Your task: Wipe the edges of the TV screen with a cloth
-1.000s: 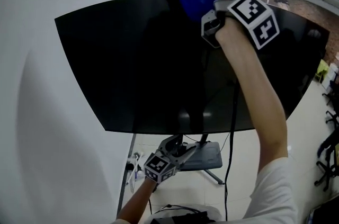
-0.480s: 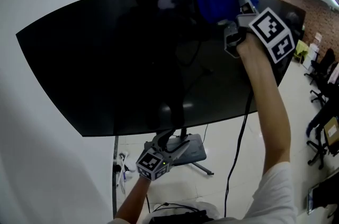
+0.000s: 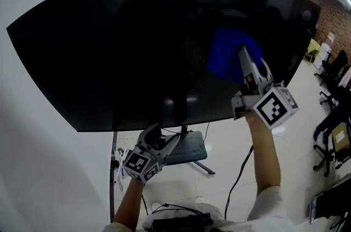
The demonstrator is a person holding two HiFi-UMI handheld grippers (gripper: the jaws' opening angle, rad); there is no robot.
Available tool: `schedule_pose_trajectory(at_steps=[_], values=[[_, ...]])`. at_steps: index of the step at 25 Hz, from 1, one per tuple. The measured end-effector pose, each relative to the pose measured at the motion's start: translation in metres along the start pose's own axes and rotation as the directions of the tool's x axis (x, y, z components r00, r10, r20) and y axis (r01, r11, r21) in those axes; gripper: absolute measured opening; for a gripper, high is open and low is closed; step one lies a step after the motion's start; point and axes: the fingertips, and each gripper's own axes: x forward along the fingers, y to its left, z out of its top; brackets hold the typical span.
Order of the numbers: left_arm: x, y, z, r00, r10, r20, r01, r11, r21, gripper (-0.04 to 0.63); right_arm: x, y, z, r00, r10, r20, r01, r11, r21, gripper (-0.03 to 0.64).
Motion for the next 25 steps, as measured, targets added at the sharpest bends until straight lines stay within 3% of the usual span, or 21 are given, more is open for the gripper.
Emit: schedule_pose_trajectory(at_steps=[5,10,15,21,25], values=[[-0.014,-0.001,-0.003,0.997,0.072,-0.024,-0.072,0.997,-0.015,0.282,-0.056,0.032,-0.108,0.982,0.141,-0.126,-0.15,0.986,-0.068,0.072],[-0.034,0.0,-0.014,0.989,0.142,-0.044,-0.138,0.987,0.082,0.282,-0.105,0.061,-0.199,0.954,0.17,-0.248,-0.239,0.93,-0.278,0.074],[-0.058,0.01,-0.016,0.964,0.265,-0.033,-0.261,0.962,0.086,0.282,-0.139,0.061,-0.257,0.956,0.078,-0.284,-0.127,0.979,-0.159,0.072],[-0.087,0.021,-0.03,0.923,0.384,-0.037,-0.381,0.923,0.059,0.282,-0.157,0.057,-0.283,0.943,-0.022,-0.331,-0.063,0.968,-0.245,0.067],[-0.093,0.024,-0.036,0.913,0.404,-0.05,-0.401,0.913,0.071,0.282,-0.162,0.052,-0.294,0.935,-0.051,-0.352,-0.033,0.973,-0.228,0.067]])
